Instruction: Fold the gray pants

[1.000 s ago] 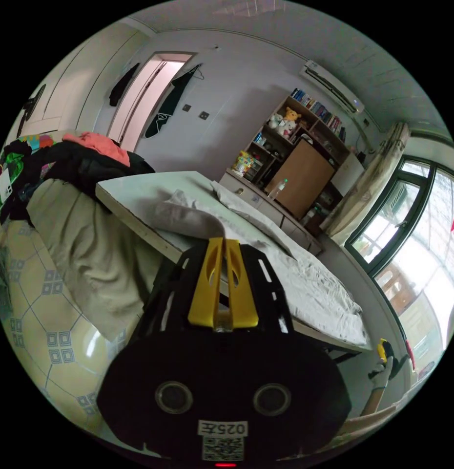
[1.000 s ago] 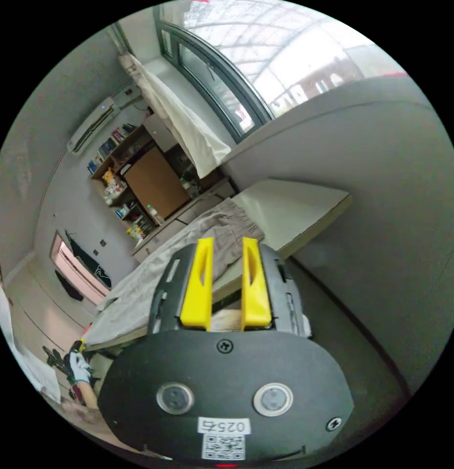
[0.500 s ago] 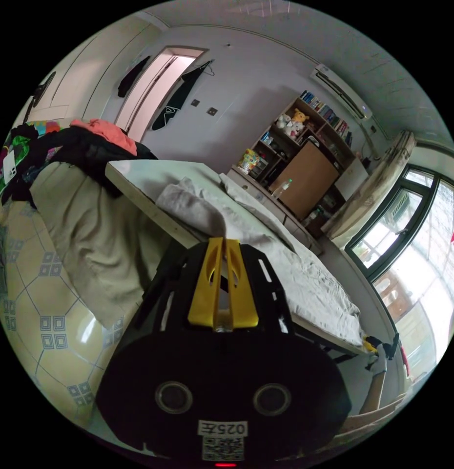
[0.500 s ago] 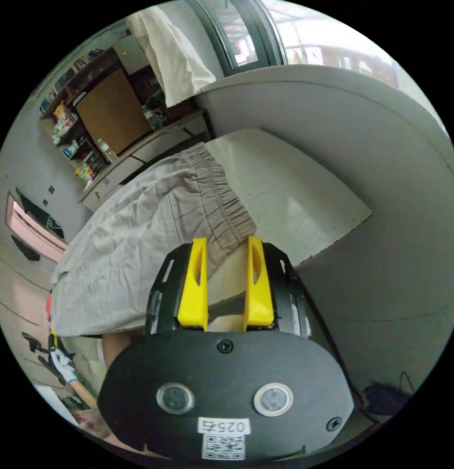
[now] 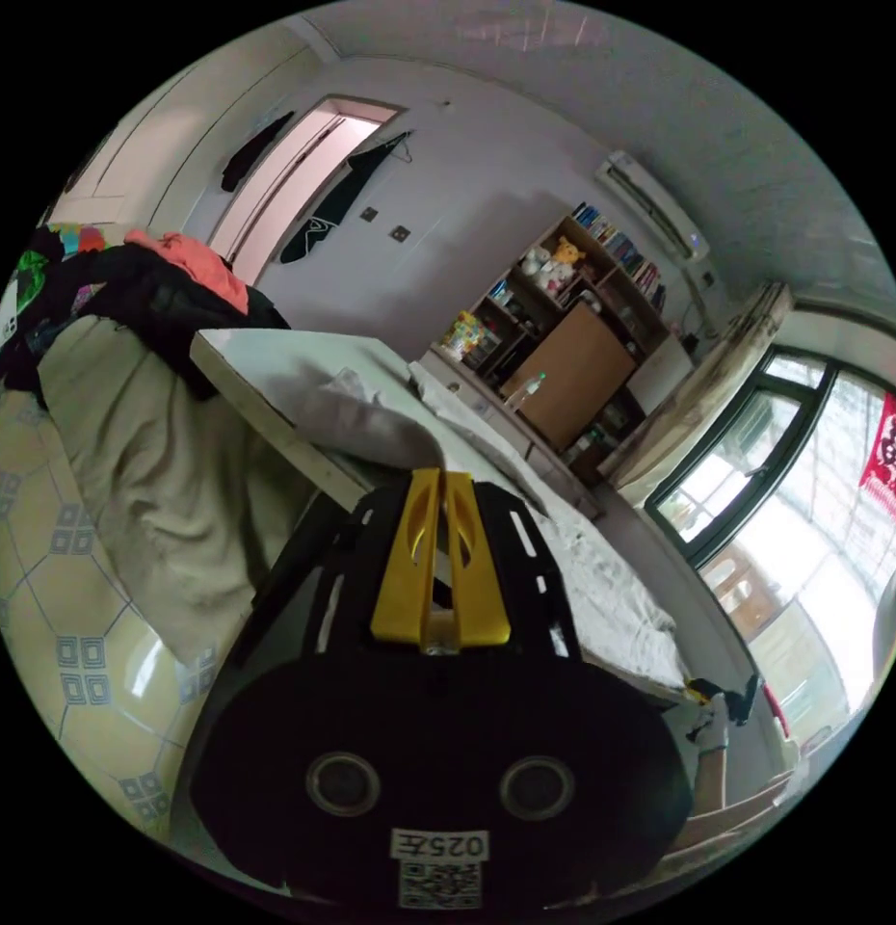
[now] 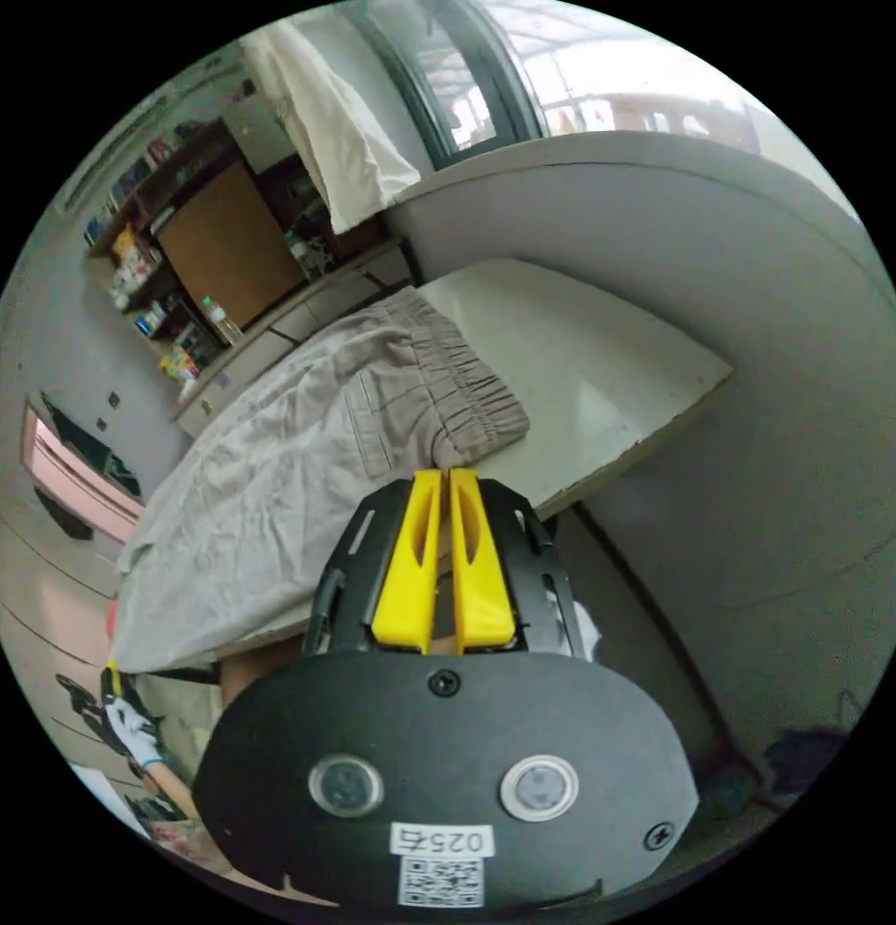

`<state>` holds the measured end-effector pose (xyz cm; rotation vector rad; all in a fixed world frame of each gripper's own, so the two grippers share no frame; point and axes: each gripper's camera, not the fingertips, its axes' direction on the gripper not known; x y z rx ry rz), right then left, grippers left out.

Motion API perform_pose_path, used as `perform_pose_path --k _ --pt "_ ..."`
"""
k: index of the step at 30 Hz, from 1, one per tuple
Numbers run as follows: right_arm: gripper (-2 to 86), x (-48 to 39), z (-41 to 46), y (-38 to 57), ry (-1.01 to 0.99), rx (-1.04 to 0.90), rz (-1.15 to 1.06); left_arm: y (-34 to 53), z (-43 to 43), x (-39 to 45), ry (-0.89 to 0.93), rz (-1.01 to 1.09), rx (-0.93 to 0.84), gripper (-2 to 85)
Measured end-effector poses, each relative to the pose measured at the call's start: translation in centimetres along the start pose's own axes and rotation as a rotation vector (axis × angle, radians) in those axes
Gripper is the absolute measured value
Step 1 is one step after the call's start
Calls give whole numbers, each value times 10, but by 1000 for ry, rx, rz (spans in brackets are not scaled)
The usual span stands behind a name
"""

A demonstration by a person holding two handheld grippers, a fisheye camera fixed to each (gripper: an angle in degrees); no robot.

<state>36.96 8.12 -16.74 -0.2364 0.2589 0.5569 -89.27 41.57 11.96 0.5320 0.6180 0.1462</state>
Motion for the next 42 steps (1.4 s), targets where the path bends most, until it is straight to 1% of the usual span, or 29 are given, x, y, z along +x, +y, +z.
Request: perform_pose_path --k 1,2,4,7,10,14,18,20,23,25,26,27,28,29,30,31,32,33,34,36,38,39,40,41,42 --pt "-6 17 -18 16 -146 68 58 -1 -11 0 8 10 38 -13" --pt "-6 27 -26 23 -217 91 94 -2 -16 1 7 14 55 -13" --pt "-6 56 -49 48 -470 142 158 -5 -38 4 30 42 130 -13" --pt "-7 71 -81 68 -634 221 155 -12 -58 8 91 73 188 -12" --pt "-7 69 -115 81 -736 305 140 -26 -72 18 123 109 245 -13" --pt "-9 50 -149 97 -713 405 124 -46 -82 41 135 172 327 -14" --pt "-9 -5 -192 101 -537 529 -92 -81 -86 77 138 245 447 -15" --pt "-9 -27 -193 80 -496 523 -163 -106 -66 98 111 299 465 -15" --pt "-9 -55 -163 15 -458 400 -262 -159 13 134 37 387 334 -15" --pt "-9 -76 -106 -45 -350 218 -330 -195 116 147 2 384 136 -15" --pt "-9 -80 -86 -60 -318 158 -341 -202 147 149 -24 381 74 -15" --pt "-8 -85 -44 -83 -259 67 -357 -208 211 149 -97 386 -57 -15" --pt "-8 -87 2 -103 -210 -46 -360 -205 274 144 -175 390 -179 -16" --pt "-7 -86 23 -111 -198 -98 -356 -201 303 139 -200 385 -232 -16" --pt "-6 -85 59 -121 -180 -162 -374 -190 355 130 -238 396 -330 -16" --pt "-4 -78 89 -130 -174 -229 -331 -178 399 115 -259 359 -423 -16" --pt "-3 -74 99 -133 -199 -253 -305 -172 419 108 -248 351 -471 -15" --pt "3 -67 111 -138 -258 -286 -277 -161 449 95 -216 332 -545 -14" --pt "9 -60 107 -141 -303 -274 -255 -152 466 83 -169 308 -576 -9" --pt "24 -55 82 -135 -335 -193 -276 -144 474 68 -65 268 -576 8" --pt "52 -51 52 -122 -348 -152 -297 -137 470 61 65 243 -588 38" --pt "79 -45 35 -111 -372 -145 -290 -127 460 64 163 243 -616 56" --pt "99 -39 22 -97 -384 -153 -284 -111 445 74 268 265 -649 70" --pt "108 -35 17 -91 -380 -160 -281 -101 436 80 314 284 -670 73" --pt "127 -27 10 -78 -355 -165 -268 -76 414 93 398 329 -700 80"
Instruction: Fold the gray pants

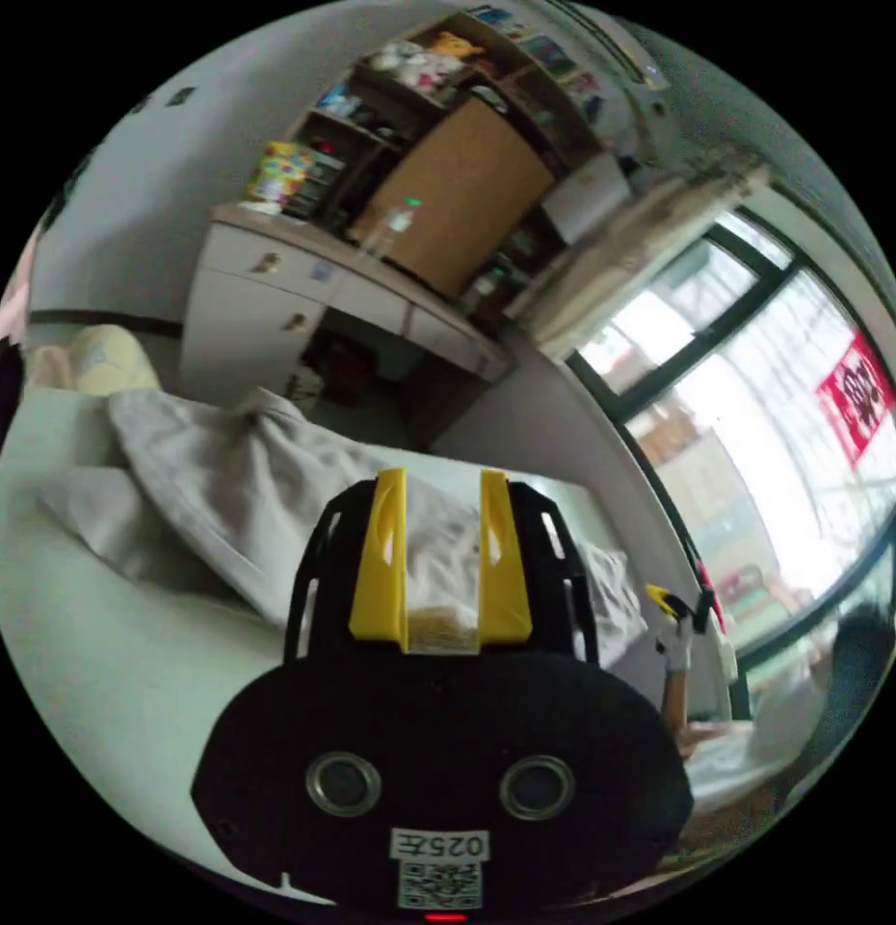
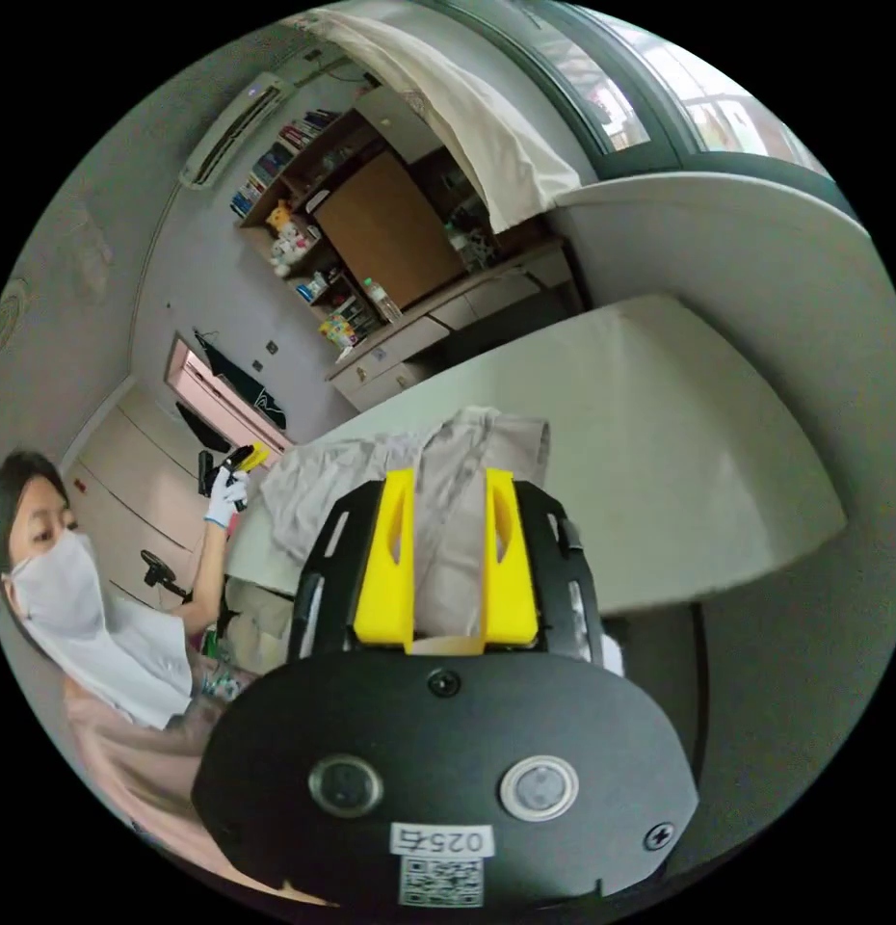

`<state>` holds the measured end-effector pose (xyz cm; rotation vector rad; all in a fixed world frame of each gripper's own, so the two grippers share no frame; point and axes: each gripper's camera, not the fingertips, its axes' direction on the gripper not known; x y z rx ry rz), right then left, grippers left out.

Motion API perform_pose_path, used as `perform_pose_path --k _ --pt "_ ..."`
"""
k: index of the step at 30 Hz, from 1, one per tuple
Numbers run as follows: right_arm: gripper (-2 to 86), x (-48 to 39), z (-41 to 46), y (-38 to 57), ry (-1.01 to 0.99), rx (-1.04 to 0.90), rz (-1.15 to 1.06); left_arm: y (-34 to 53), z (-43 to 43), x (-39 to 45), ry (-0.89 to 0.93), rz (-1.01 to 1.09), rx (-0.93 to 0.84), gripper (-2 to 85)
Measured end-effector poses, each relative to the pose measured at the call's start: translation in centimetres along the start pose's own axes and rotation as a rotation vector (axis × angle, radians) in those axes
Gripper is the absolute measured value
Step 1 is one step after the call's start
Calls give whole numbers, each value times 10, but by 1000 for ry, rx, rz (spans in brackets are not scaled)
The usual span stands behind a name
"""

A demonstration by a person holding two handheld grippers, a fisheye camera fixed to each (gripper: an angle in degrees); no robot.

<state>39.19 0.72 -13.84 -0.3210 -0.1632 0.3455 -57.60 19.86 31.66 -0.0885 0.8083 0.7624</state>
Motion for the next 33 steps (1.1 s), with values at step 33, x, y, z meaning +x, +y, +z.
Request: perform_pose_path --k 33 --pt "9 20 44 -122 -193 -181 -107 344 218 249 157 825 -165 112"
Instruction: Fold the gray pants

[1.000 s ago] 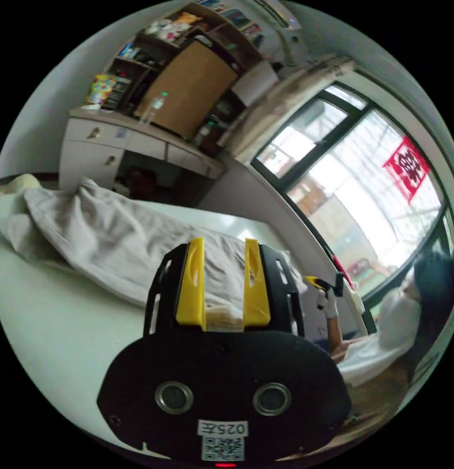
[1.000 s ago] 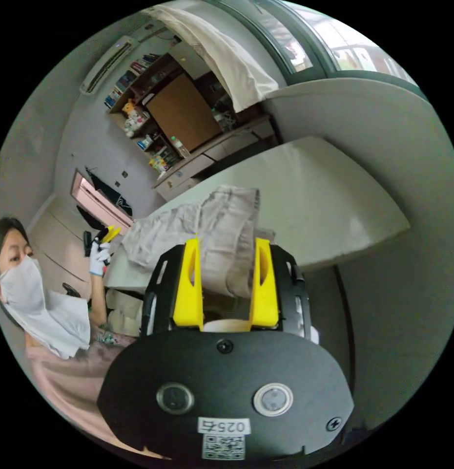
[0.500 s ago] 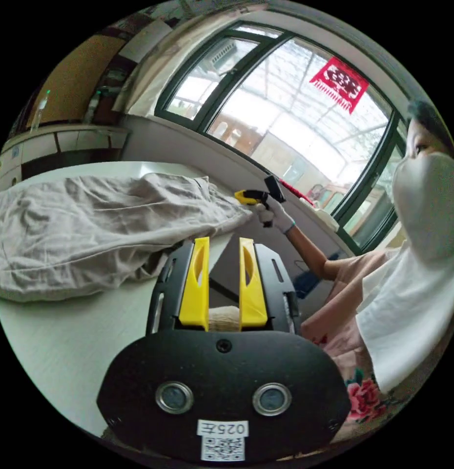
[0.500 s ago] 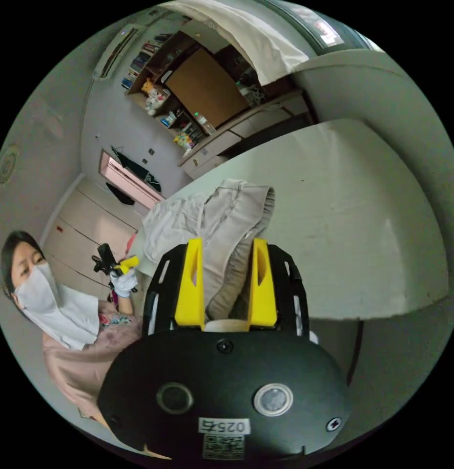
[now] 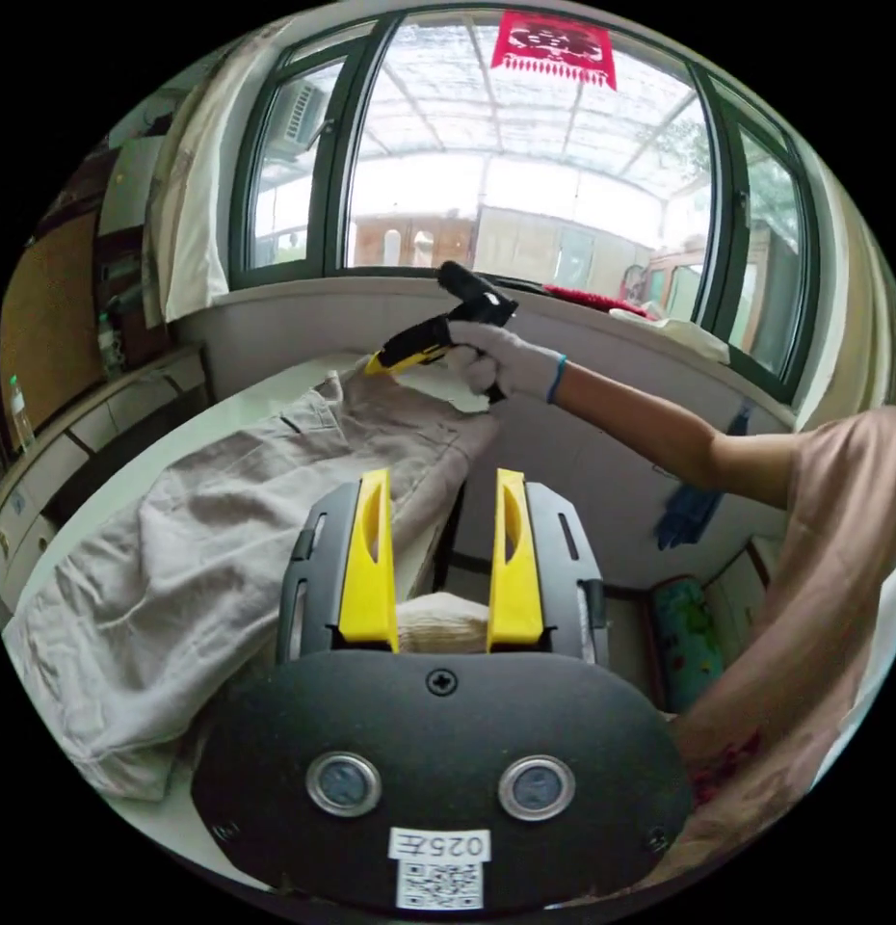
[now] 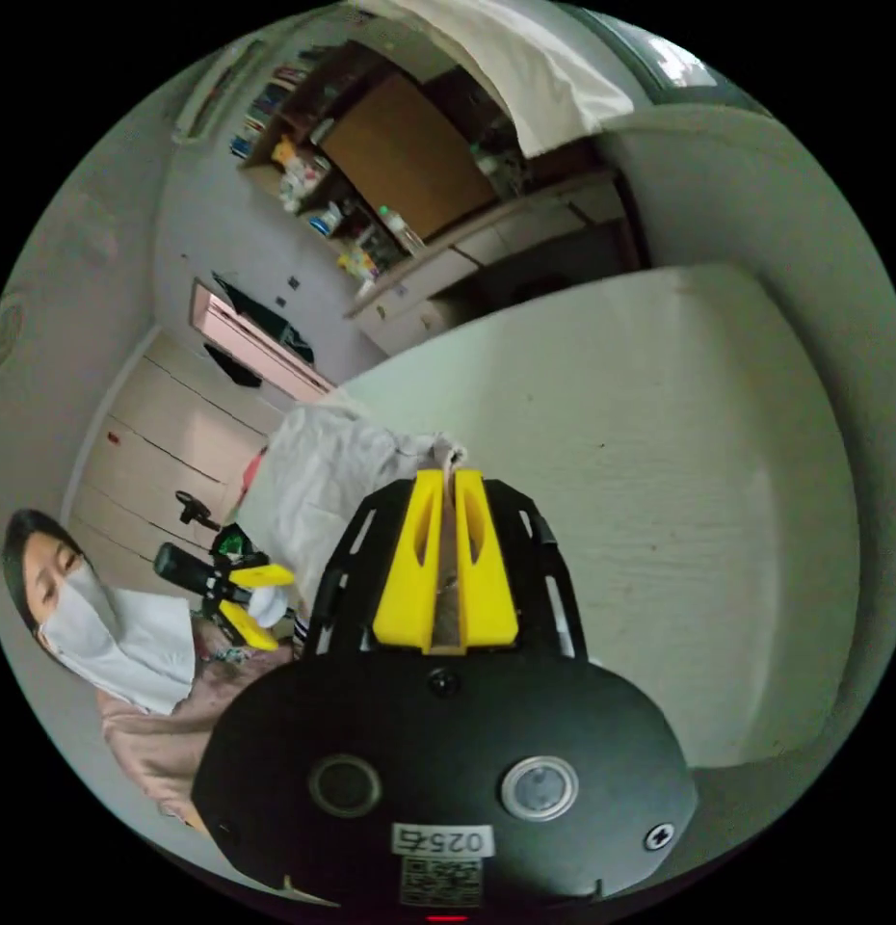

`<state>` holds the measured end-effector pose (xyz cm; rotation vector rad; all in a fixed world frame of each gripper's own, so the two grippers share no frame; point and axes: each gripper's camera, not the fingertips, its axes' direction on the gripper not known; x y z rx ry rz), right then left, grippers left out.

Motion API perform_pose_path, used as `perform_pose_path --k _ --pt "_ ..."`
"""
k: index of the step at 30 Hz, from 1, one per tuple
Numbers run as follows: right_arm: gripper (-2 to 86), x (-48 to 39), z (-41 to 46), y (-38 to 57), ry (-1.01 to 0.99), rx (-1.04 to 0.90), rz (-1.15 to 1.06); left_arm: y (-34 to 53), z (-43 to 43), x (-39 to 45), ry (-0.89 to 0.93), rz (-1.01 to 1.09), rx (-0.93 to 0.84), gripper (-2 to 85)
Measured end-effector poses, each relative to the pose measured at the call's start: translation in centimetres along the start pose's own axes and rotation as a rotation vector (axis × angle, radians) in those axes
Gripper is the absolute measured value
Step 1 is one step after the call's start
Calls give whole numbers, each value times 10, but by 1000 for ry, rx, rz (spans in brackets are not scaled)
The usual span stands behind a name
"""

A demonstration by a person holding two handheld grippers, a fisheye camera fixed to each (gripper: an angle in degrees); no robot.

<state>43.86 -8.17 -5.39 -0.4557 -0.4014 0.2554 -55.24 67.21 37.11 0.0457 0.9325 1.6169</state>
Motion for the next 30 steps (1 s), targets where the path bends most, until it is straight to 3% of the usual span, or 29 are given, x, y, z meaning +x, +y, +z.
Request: perform_pose_path --k 3,8,13,21,24,27,30 --pt "1 -55 -44 31 -107 83 -111 18 -27 5 23 -29 112 112" --pt "-2 -162 -67 92 -89 89 -309 20 -81 1 22 26 229 111" --pt "-2 -260 -39 161 179 76 -456 29 -81 12 -128 104 165 114" --pt "-2 -296 -24 210 265 128 -436 70 -62 41 -28 165 120 92" --pt "-2 -299 -30 215 272 156 -426 77 -75 56 41 251 133 131" --pt "0 -296 -33 215 203 147 -417 75 -75 64 53 300 153 138" --pt "4 -297 -30 217 135 130 -432 59 -44 69 49 356 54 118"
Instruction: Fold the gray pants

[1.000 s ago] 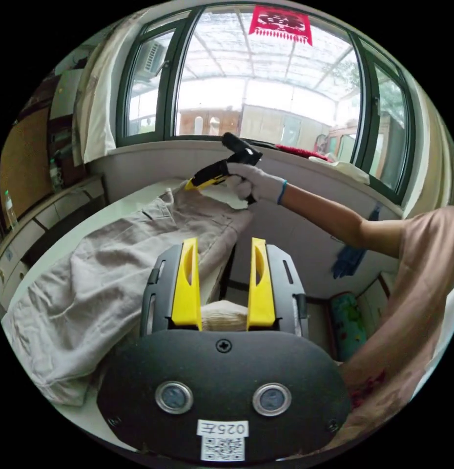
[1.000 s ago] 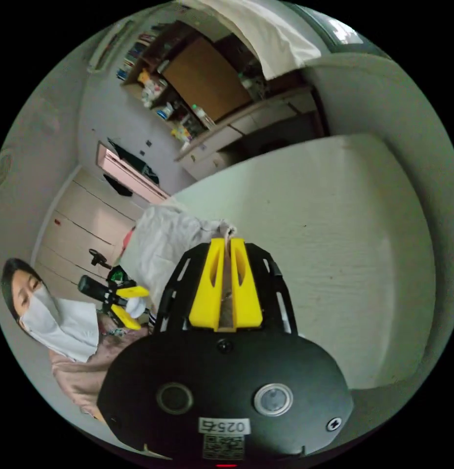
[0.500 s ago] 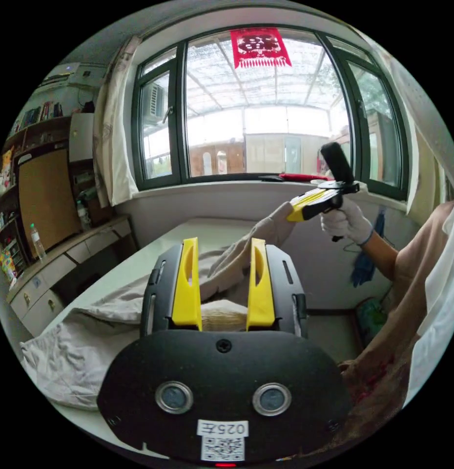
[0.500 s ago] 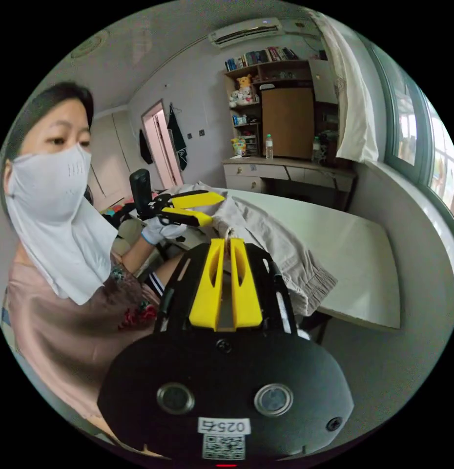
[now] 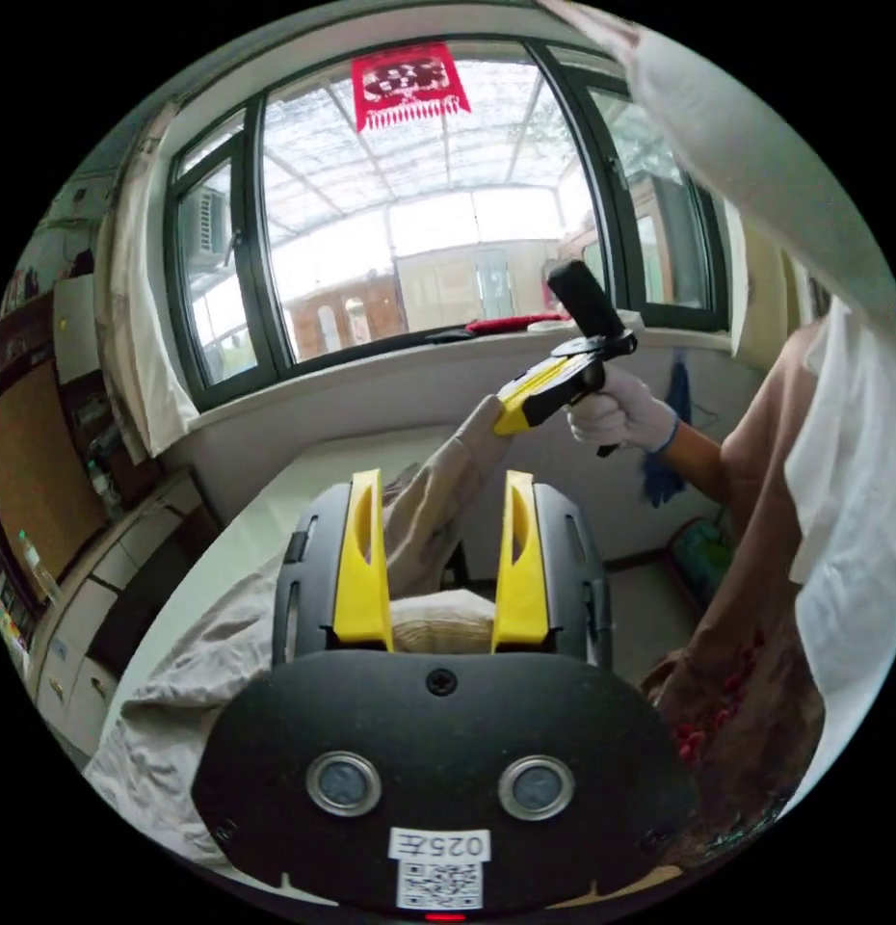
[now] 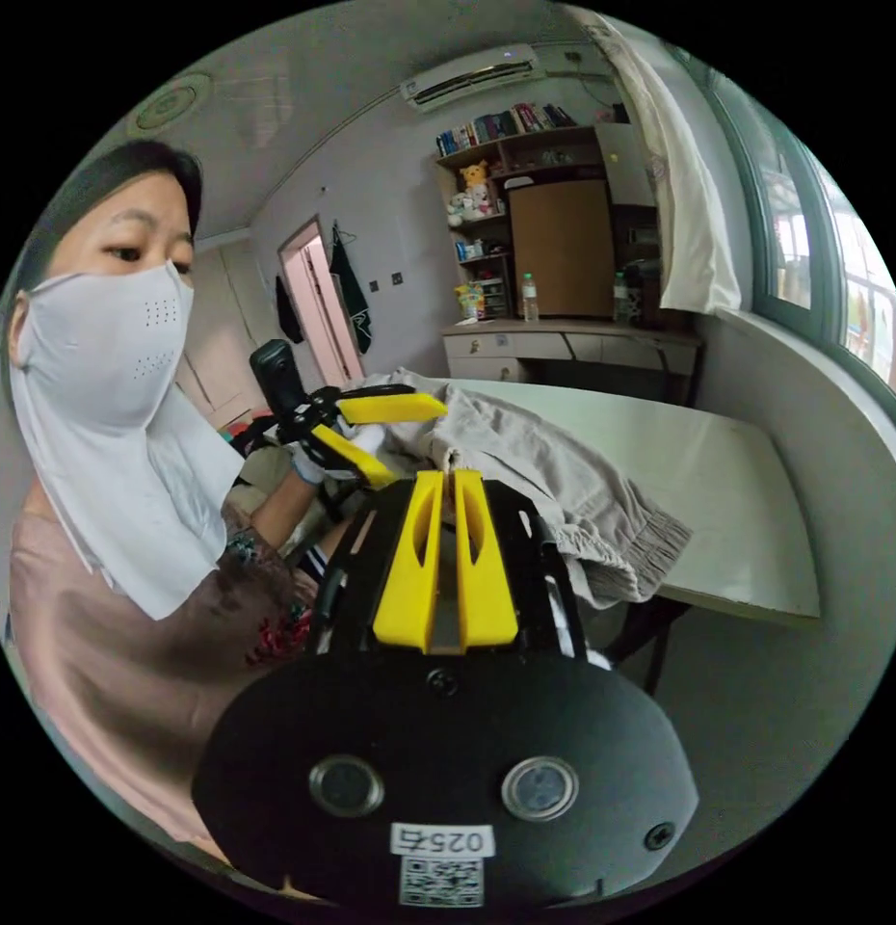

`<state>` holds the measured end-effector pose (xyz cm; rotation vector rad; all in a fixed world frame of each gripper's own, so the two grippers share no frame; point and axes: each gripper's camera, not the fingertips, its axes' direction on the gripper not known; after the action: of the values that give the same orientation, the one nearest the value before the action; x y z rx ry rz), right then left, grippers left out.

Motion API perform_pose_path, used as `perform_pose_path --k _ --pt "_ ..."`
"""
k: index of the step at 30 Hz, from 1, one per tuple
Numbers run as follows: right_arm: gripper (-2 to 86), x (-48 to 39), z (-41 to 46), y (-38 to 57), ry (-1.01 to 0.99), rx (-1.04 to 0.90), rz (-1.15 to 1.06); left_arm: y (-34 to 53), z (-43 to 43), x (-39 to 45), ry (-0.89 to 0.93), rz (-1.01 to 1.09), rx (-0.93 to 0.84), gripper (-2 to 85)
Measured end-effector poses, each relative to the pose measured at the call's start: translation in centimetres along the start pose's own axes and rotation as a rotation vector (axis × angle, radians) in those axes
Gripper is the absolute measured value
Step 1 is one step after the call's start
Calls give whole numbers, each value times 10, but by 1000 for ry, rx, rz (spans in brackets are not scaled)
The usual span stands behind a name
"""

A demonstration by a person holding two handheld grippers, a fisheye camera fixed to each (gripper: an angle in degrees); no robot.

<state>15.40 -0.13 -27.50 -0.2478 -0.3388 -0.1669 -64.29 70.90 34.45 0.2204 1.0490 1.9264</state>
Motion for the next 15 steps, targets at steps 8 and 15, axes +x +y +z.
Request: perform_pose_path --k 8,15 --pt "92 -24 -10 32 78 45 -114 21 34 -2 178 -9 35 19" --pt "180 -16 3 59 514 26 -113 6 23 -22 193 38 32 14"
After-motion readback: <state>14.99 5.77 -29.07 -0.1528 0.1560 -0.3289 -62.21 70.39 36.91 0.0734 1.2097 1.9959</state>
